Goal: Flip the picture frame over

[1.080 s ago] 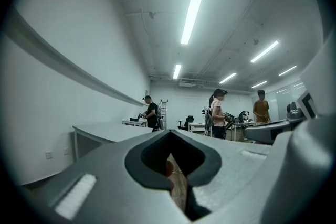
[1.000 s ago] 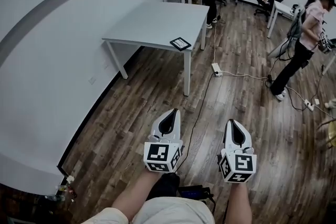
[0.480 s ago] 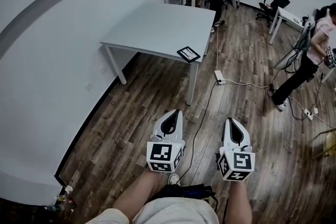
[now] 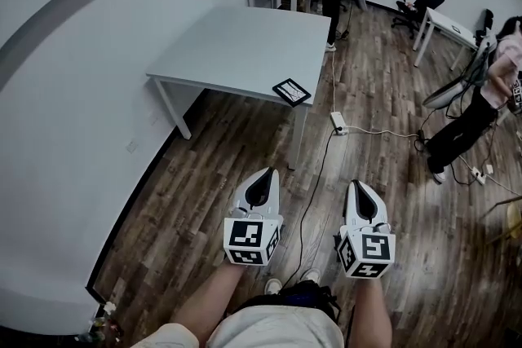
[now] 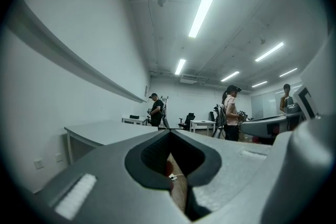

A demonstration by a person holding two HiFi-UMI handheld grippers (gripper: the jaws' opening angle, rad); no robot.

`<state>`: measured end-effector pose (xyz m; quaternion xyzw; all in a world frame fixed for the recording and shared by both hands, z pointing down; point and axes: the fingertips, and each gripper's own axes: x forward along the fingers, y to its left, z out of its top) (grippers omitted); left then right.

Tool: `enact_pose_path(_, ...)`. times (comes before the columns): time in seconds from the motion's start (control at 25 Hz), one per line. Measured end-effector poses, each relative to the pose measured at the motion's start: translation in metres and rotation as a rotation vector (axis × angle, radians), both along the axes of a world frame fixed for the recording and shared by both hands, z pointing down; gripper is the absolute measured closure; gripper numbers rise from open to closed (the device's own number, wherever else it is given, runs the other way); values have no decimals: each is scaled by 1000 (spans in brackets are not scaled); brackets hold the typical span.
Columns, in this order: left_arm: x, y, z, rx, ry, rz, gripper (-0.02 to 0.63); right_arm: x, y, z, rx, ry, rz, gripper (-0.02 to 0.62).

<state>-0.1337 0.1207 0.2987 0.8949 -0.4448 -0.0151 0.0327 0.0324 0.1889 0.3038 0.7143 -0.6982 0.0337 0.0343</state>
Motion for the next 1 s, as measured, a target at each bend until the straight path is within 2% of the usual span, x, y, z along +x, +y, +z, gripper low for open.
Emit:
enact_pose_path(0.24,19,-28,5,1,-18,17,604,17,-31,8,-4,-21,6,569)
enact_pose_path(0.52,51,-81,8,-7,-31,1,605,46,-90,15,-8,-43,-17,569)
enact_pose_path(1.0,119,-169,15,-30,-42,-74,605,117,-186,39,-26,-72,-59,569)
